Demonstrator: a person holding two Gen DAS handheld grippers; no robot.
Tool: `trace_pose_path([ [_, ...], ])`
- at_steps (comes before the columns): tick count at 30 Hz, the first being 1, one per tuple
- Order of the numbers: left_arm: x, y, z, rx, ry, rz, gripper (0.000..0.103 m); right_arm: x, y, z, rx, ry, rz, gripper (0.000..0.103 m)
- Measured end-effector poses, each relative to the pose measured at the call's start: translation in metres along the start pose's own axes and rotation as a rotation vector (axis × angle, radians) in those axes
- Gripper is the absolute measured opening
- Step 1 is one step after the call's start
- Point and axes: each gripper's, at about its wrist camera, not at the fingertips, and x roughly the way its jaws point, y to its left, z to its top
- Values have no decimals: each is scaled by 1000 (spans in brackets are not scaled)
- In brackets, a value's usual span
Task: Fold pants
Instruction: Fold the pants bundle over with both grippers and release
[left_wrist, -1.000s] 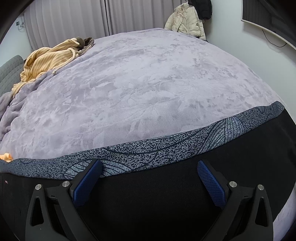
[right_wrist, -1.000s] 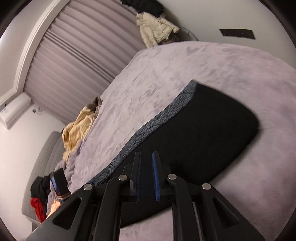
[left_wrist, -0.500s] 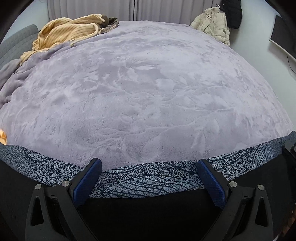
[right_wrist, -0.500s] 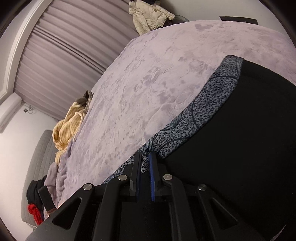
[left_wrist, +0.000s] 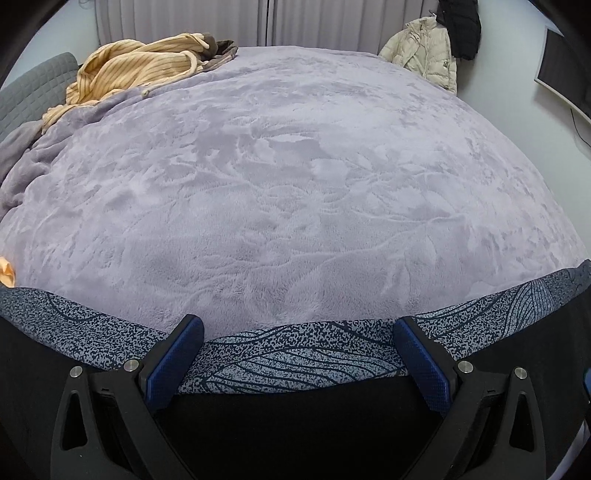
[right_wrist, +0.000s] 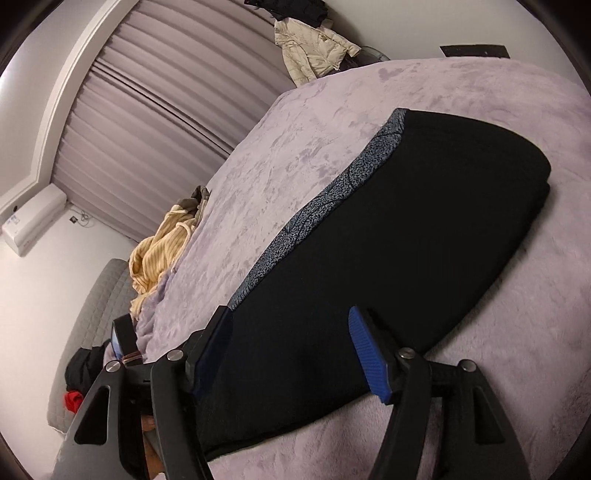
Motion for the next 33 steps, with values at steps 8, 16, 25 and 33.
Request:
trace_pose_path([
  [8, 0, -1, 0, 5, -1, 9, 103, -25, -11, -10, 25, -4, 38, 69],
  [16, 0, -2, 0, 7, -1, 13, 103, -45, -21, -23, 45, 0, 28, 69],
  [25, -12, -10, 3, 29, 18, 78, 103, -60, -33, -20, 92, -12, 60, 69],
  [33, -69, -69, -6, 134, 16, -142, 103, -84, -55, 13, 145, -90, 11, 69],
])
